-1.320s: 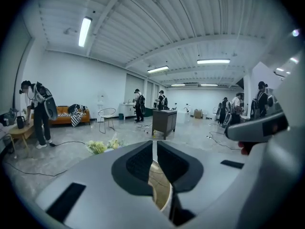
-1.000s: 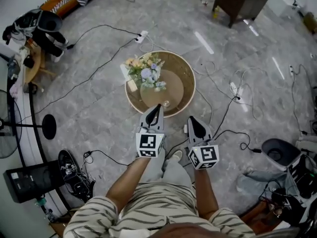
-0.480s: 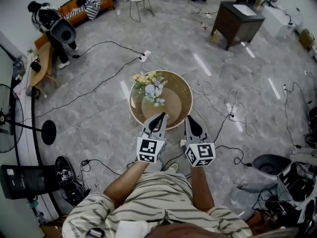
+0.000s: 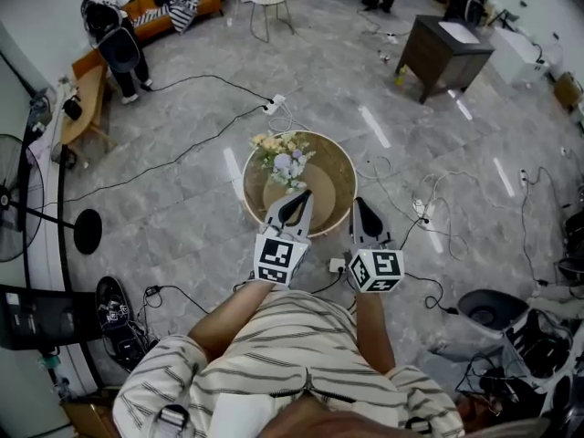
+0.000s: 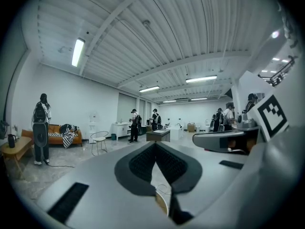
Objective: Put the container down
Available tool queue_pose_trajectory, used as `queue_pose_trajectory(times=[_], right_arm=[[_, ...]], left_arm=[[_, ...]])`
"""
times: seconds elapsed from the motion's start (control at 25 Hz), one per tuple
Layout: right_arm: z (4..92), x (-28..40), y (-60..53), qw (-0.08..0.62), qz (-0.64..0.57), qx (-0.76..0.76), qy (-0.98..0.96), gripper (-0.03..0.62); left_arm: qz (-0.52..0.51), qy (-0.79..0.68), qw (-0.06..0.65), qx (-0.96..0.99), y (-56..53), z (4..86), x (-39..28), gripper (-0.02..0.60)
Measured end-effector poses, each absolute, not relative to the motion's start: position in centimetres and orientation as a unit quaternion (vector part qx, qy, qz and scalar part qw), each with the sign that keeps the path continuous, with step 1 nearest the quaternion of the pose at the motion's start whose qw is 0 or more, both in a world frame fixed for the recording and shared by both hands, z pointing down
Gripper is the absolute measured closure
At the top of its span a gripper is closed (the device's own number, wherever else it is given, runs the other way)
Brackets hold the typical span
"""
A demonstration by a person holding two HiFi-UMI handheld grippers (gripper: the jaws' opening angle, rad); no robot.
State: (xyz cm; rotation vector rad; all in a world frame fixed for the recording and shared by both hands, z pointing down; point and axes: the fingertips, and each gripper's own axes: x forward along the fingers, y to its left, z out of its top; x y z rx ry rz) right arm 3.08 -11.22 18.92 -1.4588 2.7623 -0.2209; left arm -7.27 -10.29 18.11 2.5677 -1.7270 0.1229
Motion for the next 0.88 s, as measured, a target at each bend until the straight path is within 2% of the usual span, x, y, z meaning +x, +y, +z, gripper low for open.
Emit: queue_pose_trajectory(times=[0.88], right_arm=[[18.2, 2.3, -14.1, 0.009, -0.055, -0.457, 0.888, 0.586]], left_arm=[[0.012, -0.566, 0.020, 0.824, -12.3, 17.1, -8.2, 0.584]])
